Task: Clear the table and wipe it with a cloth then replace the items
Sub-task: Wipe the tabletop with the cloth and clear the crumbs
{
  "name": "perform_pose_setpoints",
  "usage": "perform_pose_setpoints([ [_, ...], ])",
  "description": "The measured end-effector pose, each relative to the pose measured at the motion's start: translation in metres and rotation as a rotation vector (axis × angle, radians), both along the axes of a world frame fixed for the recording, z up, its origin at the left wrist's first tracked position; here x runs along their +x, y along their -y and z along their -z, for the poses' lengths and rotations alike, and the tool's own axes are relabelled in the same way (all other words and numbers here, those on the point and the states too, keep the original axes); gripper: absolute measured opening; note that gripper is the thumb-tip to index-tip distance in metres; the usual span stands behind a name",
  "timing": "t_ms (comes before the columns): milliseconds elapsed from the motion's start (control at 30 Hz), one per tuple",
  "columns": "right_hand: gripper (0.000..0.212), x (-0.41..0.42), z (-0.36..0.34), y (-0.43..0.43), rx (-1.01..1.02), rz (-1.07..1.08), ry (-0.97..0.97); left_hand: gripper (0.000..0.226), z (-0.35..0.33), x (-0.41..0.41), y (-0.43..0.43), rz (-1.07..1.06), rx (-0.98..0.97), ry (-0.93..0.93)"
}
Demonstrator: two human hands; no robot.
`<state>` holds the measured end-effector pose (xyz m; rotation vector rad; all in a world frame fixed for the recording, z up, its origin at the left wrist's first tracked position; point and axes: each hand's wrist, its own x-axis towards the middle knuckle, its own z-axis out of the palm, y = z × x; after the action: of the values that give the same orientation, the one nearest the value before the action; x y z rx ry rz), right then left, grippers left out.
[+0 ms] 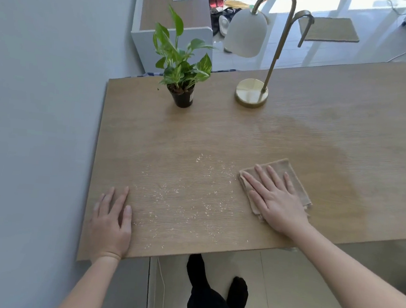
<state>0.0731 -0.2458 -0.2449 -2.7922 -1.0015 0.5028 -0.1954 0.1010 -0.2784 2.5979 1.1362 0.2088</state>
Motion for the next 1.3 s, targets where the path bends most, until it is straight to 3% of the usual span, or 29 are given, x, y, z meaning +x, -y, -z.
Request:
perform_pose_setpoints([
  [133, 0.05, 0.038, -0.008, 0.026, -0.021, 0.126, 0.001, 0.056, 0.001, 0.001, -0.002, -0.004, 0.004, 0.009],
  [233, 0.054, 0.07, 0.0, -0.02, 0.007, 0.365, -0.018, 0.055, 0.001, 0.0, -0.004, -0.001, -0.001, 0.027],
  [300, 0.056, 0.078, 0.004, -0.057, 0.021, 0.411, -0.034, 0.055, 0.001, 0.0, -0.002, 0.0, -0.005, 0.027],
  [400, 0.053, 0.056, 0.002, -0.076, 0.026, 0.184, -0.03, 0.054, 0.0, 0.0, -0.002, -0.01, 0.003, 0.017],
  [500, 0.05, 0.023, -0.002, -0.025, 0.011, -0.074, -0.005, 0.055, -0.001, 0.0, -0.002, 0.005, -0.002, 0.023],
  [567, 0.051, 0.029, -0.008, 0.012, -0.017, -0.102, -0.006, 0.055, 0.0, 0.001, -0.003, 0.0, -0.019, 0.036],
  [667, 0.05, 0.062, -0.006, 0.008, -0.021, 0.095, -0.001, 0.054, 0.003, 0.0, -0.002, 0.0, -0.031, 0.032],
  [733, 0.051, 0.08, 0.0, -0.03, 0.003, 0.275, -0.003, 0.054, 0.003, -0.001, -0.004, -0.001, -0.03, 0.028],
  [800, 0.054, 0.086, 0.003, -0.069, 0.011, 0.326, -0.024, 0.054, 0.003, 0.0, -0.004, 0.005, -0.03, 0.033],
  [967, 0.051, 0.028, 0.005, -0.061, 0.042, -0.132, 0.002, 0.053, 0.003, -0.002, -0.002, 0.004, -0.014, 0.027],
  [1067, 0.052, 0.023, 0.005, -0.02, 0.013, -0.219, 0.018, 0.052, 0.002, -0.002, -0.003, 0.005, -0.006, 0.034],
  [1167, 0.054, 0.021, 0.006, -0.02, -0.001, -0.127, 0.06, 0.053, 0.001, -0.002, -0.003, 0.003, -0.009, 0.024],
  [1300, 0.066, 0.0, 0.019, -0.05, 0.078, 0.302, 0.055, 0.053, 0.0, -0.001, -0.001, 0.004, -0.02, 0.025],
])
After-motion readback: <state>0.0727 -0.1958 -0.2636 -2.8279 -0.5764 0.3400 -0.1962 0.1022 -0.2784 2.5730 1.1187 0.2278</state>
